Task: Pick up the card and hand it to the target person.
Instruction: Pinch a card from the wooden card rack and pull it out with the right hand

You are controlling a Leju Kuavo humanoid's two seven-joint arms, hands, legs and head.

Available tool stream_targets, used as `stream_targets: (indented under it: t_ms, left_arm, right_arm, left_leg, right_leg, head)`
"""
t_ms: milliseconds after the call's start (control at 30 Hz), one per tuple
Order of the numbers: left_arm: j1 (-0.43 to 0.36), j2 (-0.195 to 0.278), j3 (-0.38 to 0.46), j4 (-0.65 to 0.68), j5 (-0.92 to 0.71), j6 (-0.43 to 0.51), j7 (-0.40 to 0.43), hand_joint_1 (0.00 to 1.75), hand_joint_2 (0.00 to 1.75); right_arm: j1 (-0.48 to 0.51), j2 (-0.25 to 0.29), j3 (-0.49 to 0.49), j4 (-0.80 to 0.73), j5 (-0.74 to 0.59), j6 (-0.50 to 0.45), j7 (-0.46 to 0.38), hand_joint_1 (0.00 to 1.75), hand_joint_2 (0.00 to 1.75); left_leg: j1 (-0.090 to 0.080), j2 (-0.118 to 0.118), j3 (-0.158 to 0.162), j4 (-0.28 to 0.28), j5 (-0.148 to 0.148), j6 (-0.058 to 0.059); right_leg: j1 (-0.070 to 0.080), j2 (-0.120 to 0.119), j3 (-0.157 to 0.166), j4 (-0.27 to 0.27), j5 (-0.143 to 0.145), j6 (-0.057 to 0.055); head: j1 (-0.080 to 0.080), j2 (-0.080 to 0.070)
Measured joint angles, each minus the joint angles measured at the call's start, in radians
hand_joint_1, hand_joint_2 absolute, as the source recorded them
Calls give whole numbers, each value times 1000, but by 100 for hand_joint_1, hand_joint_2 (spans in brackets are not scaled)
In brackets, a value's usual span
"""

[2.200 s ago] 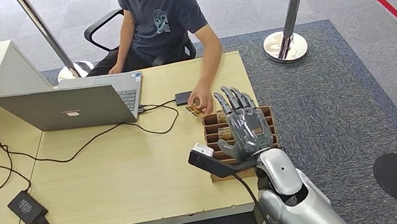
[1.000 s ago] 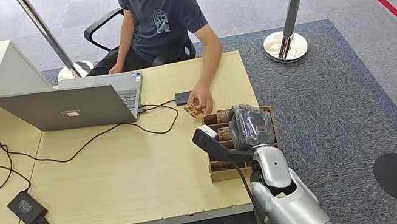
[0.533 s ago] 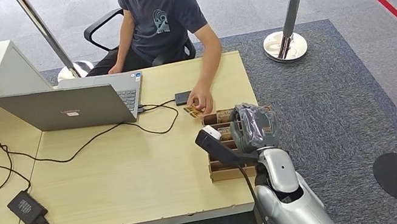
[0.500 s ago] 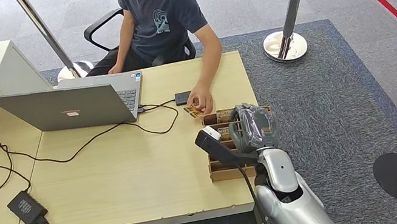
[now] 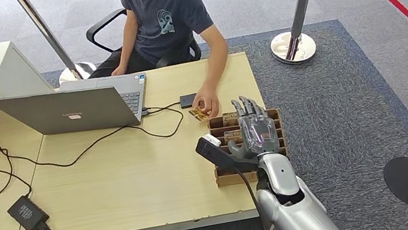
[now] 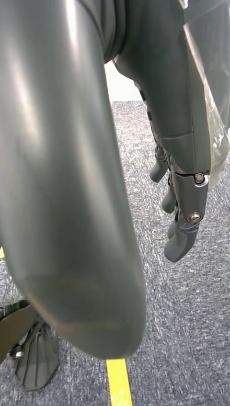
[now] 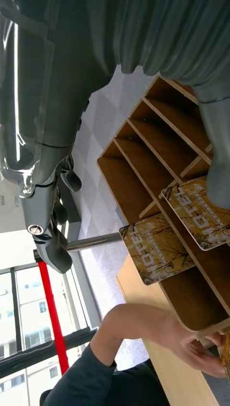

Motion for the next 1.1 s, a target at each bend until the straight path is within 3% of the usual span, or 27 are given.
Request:
stream_targets:
  t_ms: [167, 400, 633, 1100]
  left_arm:
    - [0, 0, 0, 0, -2, 0, -3, 0, 0]
    - [0, 0, 0, 0, 2, 0, -3, 0, 0]
    - [0, 0, 0, 0, 6, 0, -3, 0, 0]
    - [1, 0, 0, 0, 11, 6, -3, 0, 0]
  right_arm:
    - [-10, 4, 0, 23, -6, -1, -5, 107, 175]
    - [-25, 7, 0, 48, -13, -1, -17, 72, 175]
    - [-39, 12, 1, 75, -25, -8, -21, 68, 175]
    - [-49, 22, 1, 109, -27, -8, -12, 77, 175]
  left_leg:
    - [0, 0, 0, 0, 0, 0]
    - [0, 0, 0, 0, 0, 0]
    - [0, 0, 0, 0, 0, 0]
    - [0, 0, 0, 0, 0, 0]
  right_leg:
    - [0, 0, 0, 0, 0, 0]
    - [0, 0, 0, 0, 0, 0]
    - [0, 0, 0, 0, 0, 0]
    - [0, 0, 0, 0, 0, 0]
  head:
    - [0, 0]
    - [0, 0]
    - [0, 0]
    - [0, 0]
